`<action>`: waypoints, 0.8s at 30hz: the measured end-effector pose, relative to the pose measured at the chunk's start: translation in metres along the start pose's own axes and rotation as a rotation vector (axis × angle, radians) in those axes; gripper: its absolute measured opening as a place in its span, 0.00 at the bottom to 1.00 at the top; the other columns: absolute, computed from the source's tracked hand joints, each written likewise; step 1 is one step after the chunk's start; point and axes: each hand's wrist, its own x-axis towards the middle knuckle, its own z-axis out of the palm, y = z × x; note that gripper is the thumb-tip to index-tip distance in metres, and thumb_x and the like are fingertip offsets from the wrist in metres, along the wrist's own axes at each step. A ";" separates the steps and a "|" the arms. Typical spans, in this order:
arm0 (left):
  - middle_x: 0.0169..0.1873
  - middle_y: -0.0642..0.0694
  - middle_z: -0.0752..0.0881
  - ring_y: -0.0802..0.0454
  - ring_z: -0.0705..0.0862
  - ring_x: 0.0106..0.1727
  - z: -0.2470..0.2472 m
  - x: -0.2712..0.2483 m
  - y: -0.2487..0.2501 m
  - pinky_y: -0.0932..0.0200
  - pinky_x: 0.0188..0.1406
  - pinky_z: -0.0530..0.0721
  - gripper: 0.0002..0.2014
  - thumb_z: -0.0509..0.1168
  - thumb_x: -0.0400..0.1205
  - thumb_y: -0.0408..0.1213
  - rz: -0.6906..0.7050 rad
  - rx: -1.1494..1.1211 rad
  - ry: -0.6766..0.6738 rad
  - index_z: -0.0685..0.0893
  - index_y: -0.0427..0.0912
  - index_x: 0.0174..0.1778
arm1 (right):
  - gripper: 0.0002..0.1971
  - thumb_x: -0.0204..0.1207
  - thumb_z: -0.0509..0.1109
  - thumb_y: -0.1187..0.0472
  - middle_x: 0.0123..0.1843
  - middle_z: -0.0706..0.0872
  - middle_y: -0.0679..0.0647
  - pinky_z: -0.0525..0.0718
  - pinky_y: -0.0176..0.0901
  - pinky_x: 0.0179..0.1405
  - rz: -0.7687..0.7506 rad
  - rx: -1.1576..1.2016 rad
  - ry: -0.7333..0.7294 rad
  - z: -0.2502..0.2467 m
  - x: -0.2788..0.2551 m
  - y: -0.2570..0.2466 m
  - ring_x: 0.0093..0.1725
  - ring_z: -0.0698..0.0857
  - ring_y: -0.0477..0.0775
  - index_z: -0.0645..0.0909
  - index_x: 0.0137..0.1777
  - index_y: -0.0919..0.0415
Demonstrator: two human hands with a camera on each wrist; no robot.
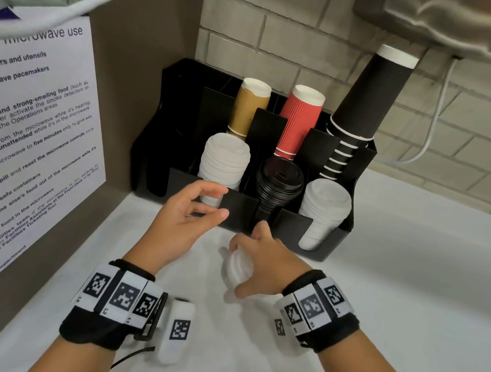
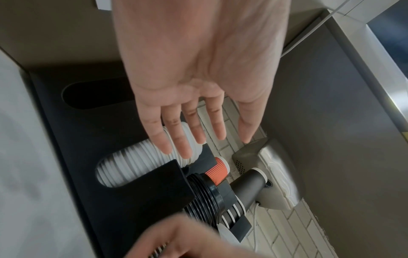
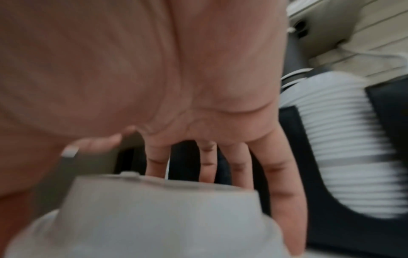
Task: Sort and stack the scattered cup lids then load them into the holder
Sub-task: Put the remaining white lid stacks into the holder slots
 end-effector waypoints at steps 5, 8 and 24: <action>0.67 0.56 0.80 0.62 0.84 0.61 0.005 -0.003 0.004 0.58 0.60 0.82 0.37 0.80 0.65 0.48 -0.095 -0.057 -0.196 0.73 0.65 0.70 | 0.34 0.61 0.81 0.55 0.61 0.70 0.51 0.77 0.35 0.55 -0.130 0.544 0.276 -0.037 -0.023 0.002 0.61 0.75 0.53 0.69 0.65 0.39; 0.74 0.58 0.75 0.57 0.80 0.71 0.016 -0.008 0.009 0.47 0.72 0.78 0.53 0.82 0.59 0.48 -0.121 -0.090 -0.402 0.61 0.73 0.77 | 0.35 0.59 0.79 0.54 0.63 0.78 0.52 0.85 0.45 0.58 -0.265 0.938 0.309 -0.041 -0.040 -0.006 0.63 0.82 0.50 0.69 0.67 0.37; 0.76 0.56 0.75 0.48 0.85 0.66 0.023 -0.009 0.015 0.45 0.66 0.84 0.51 0.83 0.62 0.33 -0.081 -0.150 -0.379 0.66 0.64 0.79 | 0.33 0.61 0.81 0.55 0.65 0.82 0.55 0.87 0.54 0.55 -0.278 1.150 0.375 -0.025 -0.046 -0.011 0.61 0.85 0.60 0.75 0.67 0.43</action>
